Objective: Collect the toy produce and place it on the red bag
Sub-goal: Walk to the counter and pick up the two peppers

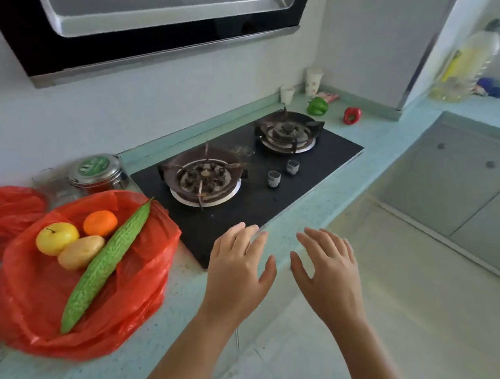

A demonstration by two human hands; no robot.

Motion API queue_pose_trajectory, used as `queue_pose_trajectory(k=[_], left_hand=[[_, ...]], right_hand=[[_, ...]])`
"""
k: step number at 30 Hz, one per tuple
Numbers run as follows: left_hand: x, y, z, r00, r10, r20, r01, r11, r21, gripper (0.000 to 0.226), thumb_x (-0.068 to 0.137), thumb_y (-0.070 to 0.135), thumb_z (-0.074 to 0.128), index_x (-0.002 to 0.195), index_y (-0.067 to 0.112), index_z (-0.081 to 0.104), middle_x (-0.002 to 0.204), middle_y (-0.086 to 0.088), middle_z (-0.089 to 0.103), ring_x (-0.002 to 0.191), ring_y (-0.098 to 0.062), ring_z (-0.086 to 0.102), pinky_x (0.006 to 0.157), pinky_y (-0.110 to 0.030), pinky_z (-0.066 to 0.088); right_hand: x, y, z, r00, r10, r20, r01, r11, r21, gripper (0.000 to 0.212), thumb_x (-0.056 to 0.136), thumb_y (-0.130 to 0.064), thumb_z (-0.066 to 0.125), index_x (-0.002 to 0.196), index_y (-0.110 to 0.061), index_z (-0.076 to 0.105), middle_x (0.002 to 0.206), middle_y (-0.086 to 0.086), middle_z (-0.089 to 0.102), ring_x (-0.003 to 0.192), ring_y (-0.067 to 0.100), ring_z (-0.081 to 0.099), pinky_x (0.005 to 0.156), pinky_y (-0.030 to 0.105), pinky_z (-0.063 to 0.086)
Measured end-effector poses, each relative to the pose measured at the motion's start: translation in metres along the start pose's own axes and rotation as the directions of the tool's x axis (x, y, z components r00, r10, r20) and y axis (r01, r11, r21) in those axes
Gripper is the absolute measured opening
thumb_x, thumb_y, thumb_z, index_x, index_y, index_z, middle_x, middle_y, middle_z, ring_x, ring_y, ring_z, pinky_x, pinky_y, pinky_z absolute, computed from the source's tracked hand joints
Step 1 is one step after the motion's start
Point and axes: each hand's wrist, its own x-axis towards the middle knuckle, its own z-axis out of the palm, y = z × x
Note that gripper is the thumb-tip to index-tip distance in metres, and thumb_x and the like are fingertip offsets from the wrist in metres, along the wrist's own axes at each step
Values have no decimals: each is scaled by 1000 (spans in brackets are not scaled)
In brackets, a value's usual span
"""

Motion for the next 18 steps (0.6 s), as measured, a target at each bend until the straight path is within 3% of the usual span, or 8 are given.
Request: queue_pose_trajectory(k=[18], left_hand=[[-34, 172, 56, 950, 274, 151, -240, 947, -212, 42, 83, 34, 44, 107, 7, 66, 107, -11, 68, 103, -30, 60, 87, -42, 50]], right_hand=[[-117, 115, -129, 937, 294, -188, -327, 929, -175, 35, 83, -35, 46, 100, -13, 66, 104, 4, 67, 102, 29, 58, 93, 47, 40]])
